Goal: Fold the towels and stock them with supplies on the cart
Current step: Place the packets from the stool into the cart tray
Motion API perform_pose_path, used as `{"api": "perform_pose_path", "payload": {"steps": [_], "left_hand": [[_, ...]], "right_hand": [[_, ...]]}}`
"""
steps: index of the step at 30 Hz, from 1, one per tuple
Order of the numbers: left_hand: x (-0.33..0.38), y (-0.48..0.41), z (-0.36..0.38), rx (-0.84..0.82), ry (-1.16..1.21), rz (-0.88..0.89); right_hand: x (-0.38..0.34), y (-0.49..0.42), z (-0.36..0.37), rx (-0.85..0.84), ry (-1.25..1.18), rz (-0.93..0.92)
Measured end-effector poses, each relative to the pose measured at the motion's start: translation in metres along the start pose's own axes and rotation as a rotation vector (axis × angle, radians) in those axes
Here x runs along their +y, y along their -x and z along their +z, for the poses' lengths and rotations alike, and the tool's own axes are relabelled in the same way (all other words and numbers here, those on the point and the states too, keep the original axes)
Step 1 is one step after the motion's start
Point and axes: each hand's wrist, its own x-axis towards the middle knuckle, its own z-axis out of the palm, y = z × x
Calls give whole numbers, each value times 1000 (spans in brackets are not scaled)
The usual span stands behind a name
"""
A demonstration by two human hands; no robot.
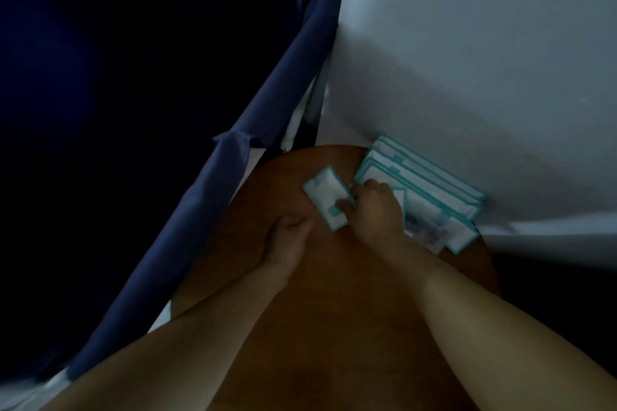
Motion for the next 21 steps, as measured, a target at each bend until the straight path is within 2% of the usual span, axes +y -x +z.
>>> {"api": "perform_pose_path", "payload": {"steps": [2,4,5,7,9,11,16,21], "left_hand": [[9,4,1,-35,91,39],[17,9,3,-95,212,2],[19,12,4,-112,254,-20],[21,16,4,-130,279,-33],[18,17,4,-117,285,-31],[13,18,3,-92,282,-39],[3,21,2,-94,273,-82],[-4,31,-5,-72,214,-57]], "right_hand": [[3,8,-2,-66,-237,9],[5,17,-2,-218,-498,31],[7,21,-2,-272,-545,35],[13,25,-2,-237,-447,-54],[23,22,-3,21,-210,-139],[34,11,-10,151,0,-161],[45,-7,-14,-49,394,-170],[41,-4,-13,15,432,-171]]}}
